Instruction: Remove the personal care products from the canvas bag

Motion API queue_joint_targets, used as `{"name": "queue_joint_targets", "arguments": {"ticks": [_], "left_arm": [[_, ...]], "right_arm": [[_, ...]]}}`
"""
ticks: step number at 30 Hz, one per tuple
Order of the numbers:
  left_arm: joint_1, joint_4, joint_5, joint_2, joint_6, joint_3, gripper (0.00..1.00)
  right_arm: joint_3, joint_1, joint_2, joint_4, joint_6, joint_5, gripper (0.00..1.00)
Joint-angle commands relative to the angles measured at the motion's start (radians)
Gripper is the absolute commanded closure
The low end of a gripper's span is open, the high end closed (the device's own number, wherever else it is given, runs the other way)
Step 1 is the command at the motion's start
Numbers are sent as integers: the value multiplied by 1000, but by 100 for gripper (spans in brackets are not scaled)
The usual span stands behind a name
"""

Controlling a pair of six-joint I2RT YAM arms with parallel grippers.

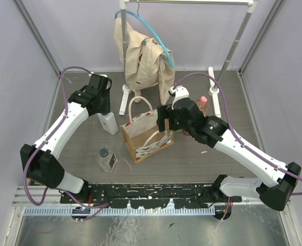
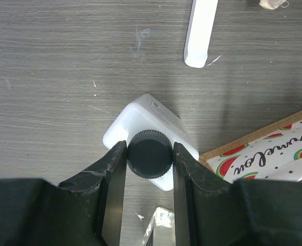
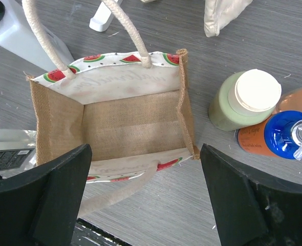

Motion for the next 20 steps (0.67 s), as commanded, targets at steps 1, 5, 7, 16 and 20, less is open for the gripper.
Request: {"name": "queue_joint_targets", "arguments": {"ticks": [1,5,7,16,20], "left_arm": [[4,67,18,-36,-23,-39,66],[4,63,39,-76,-52,-72,45],[4,61,44,-107,-80,-92,27],[2,-48,16,-277,-109,-39,2],[2,-120,5,-303,-95,30,2]], "right_arm": [[-10,6,-29,15,10,27,7],[-26,6,-39,26,11,54,4],[-41,5,-54,41,15,85,1],[-5,-106,-51,82,-66,196,0],[38,-320,-33,103,-79,-16,0]]}}
